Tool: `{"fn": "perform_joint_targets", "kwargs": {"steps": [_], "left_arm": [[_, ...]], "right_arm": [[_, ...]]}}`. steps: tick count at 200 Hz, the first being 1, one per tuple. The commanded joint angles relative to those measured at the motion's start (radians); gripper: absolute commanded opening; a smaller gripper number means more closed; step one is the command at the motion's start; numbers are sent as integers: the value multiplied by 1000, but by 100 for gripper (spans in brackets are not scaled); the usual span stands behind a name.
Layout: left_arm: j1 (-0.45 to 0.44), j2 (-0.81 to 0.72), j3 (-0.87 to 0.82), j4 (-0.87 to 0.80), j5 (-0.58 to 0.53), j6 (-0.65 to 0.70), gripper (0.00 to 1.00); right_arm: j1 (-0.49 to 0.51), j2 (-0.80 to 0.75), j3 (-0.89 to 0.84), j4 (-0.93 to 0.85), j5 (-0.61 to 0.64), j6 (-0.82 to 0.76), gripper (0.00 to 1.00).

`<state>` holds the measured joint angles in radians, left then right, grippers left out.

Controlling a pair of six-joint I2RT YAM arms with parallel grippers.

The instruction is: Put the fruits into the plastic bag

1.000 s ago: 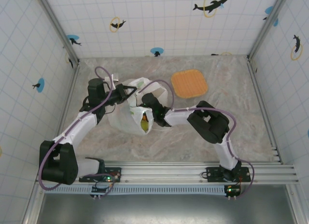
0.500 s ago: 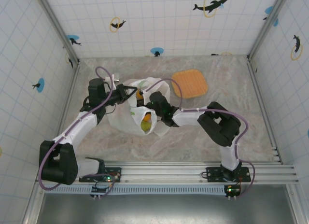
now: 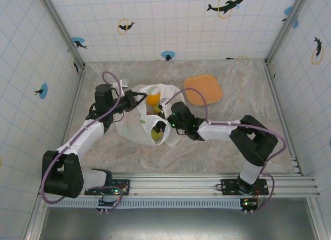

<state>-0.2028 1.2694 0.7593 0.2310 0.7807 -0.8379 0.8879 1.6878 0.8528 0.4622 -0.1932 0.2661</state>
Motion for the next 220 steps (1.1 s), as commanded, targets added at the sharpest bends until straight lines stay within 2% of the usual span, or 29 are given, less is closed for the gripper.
{"fn": "perform_joint_targets", "kwargs": {"steps": [1,58,114,162,188,220], "left_arm": [[-2,-10,-1,-13,-10,17,0],[-1,-6,0,-16,-14,19,0],[0,-4,0,-20,-15,19,0],[-1,-1,2,-25,-18,22,0],[-1,2,1,-25,-17,22,0],[0,3,2,-25,-18,22,0]], "right_arm": [[-16,-87,-49,-73,-6,-93,83],[-67,-195,-140,-125,0,-115,83],[-70,-202,-123,-194,-42,-140,83],[-76,-283,-145,-267,-84,-194,83],[-90,-340,-174,-271,-36,-188,83],[-135,-397,-206,-230,33,-108,86]]}}
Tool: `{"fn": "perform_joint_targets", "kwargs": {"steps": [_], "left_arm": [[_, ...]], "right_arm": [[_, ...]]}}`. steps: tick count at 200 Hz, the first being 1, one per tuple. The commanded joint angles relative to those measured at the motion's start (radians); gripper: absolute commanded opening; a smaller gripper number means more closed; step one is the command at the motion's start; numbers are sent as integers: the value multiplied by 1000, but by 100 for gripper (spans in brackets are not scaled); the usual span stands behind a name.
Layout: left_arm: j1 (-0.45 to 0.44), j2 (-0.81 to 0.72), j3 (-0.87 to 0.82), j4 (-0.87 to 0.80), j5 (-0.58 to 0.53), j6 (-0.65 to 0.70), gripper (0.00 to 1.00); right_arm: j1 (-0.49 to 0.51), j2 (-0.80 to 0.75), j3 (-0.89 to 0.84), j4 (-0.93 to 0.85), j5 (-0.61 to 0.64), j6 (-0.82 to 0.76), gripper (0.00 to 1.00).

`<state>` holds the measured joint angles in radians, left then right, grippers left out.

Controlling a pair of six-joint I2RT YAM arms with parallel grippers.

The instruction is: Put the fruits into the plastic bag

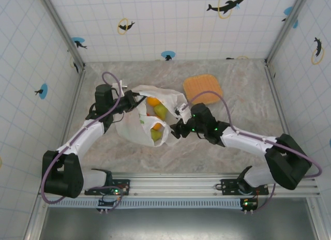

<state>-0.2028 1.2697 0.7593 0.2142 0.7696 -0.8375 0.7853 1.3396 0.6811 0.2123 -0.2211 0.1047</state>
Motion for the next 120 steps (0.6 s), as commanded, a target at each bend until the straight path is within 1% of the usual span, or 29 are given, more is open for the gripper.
{"fn": "perform_joint_targets", "kwargs": {"steps": [1,28,89,105,120], "left_arm": [[-1,3,2,-8,-7,21,0],[-2,1,1,-10,-7,21,0],[0,5,2,-10,-8,20,0],[-1,5,3,-9,-8,20,0],[-2,7,2,-9,-7,20,0]], "right_arm": [[-34,-50,-34,22,61,55,86],[-58,-95,-59,53,39,59,88],[-88,-184,-62,-6,27,-8,89],[-103,-191,-62,-12,-2,-10,90],[-107,-178,-61,2,-56,1,90]]}}
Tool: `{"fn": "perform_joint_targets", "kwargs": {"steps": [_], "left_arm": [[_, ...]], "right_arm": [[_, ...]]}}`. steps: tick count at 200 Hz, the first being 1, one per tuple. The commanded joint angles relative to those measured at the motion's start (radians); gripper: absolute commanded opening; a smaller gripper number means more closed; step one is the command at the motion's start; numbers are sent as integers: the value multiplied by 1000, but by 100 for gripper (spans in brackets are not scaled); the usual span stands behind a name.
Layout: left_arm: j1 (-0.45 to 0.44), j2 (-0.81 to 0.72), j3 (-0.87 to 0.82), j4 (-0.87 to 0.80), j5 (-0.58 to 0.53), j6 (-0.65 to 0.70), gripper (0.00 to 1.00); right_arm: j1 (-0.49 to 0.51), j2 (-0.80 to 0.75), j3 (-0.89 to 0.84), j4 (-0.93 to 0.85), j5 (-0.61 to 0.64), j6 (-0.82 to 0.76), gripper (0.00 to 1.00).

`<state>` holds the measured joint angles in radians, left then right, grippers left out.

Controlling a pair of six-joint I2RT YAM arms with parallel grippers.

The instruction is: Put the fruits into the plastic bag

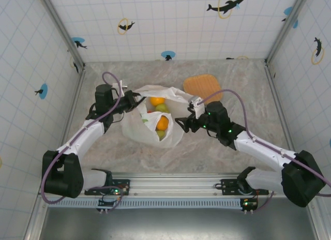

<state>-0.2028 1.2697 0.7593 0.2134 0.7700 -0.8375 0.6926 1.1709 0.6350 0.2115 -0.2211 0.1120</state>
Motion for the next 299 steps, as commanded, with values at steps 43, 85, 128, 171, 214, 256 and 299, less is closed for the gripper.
{"fn": "perform_joint_targets", "kwargs": {"steps": [43,85,128,171,214,256,299], "left_arm": [[0,2,2,-12,-9,22,0],[-1,5,3,-14,-7,23,0],[-1,5,3,-16,-11,25,0],[-3,6,2,-18,-13,25,0],[-1,5,3,-19,-17,26,0],[0,7,3,-20,-18,28,0],[-2,10,2,-23,-20,28,0]], "right_arm": [[53,103,2,103,-226,43,89],[110,153,42,91,-258,21,89],[84,64,11,57,-240,2,89],[40,-49,-45,17,-117,7,91],[7,-98,-56,-15,-100,14,95],[-29,-125,20,-226,-133,-78,95],[-22,-170,103,-385,-18,-187,93]]}}
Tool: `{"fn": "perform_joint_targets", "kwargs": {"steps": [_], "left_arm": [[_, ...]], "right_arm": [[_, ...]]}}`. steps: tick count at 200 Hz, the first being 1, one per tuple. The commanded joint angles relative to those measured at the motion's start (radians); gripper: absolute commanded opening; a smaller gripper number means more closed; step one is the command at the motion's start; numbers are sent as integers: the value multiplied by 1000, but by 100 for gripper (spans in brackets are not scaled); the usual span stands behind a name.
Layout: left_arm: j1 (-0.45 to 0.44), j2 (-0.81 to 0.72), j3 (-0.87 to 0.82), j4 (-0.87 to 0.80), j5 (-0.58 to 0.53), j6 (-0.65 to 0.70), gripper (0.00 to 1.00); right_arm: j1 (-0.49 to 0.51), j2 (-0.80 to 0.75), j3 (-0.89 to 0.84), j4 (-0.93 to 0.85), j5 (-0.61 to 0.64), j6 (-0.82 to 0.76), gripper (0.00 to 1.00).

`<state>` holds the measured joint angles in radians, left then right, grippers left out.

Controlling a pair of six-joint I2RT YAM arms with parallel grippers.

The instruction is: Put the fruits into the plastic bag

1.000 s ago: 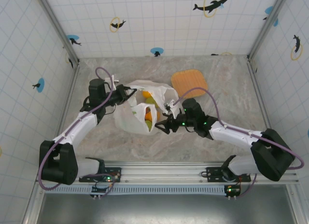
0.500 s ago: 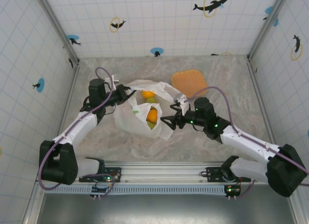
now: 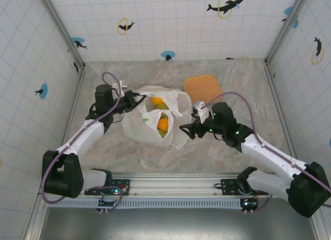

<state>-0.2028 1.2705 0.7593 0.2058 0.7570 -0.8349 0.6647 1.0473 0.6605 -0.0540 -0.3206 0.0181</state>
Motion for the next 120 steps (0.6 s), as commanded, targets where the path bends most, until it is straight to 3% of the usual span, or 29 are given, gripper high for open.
{"fn": "perform_joint_targets", "kwargs": {"steps": [1,60,120], "left_arm": [[-1,9,2,-16,-8,25,0],[0,17,5,-22,-12,26,0],[0,17,6,-26,-14,29,0]], "right_arm": [[7,-47,79,-122,89,-97,93],[96,-16,210,-200,293,-247,93],[163,82,274,-190,224,-279,93]]}}
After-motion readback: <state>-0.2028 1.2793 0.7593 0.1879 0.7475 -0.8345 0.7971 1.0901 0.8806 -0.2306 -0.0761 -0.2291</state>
